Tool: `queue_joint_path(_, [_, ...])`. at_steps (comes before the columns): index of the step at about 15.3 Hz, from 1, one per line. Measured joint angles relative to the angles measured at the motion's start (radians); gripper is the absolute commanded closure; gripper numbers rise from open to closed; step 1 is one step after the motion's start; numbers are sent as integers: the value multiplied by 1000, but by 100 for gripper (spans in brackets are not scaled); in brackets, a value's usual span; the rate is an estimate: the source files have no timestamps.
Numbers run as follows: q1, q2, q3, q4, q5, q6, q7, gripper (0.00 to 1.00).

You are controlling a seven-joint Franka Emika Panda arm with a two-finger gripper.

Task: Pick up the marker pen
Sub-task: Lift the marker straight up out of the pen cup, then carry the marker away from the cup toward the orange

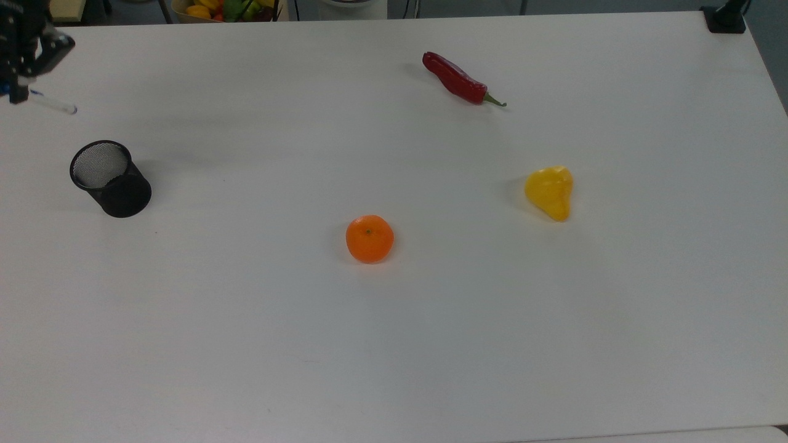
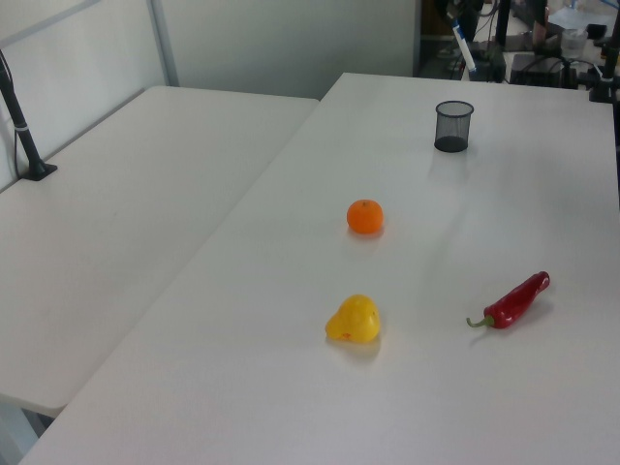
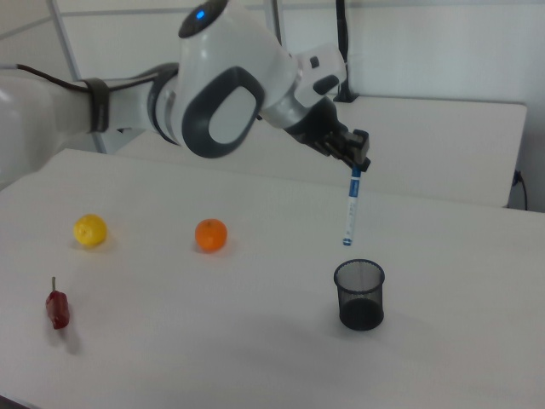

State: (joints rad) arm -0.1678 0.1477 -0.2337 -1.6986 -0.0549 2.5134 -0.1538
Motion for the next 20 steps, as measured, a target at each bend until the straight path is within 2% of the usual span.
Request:
queue_joint_path(8, [104,-160,7,0,60,-360,2,98])
queue_joint_path(11, [162,-195,11,-2,74,-512,2,98])
queue_joint_path(14, [227,-204,15,-9,117,-631,2,98])
queue_joint_path(16, [256,-200,34,-23,131,-688,2,97])
queue_joint_path(20, [269,-177,116,-84,138,-736,4,97])
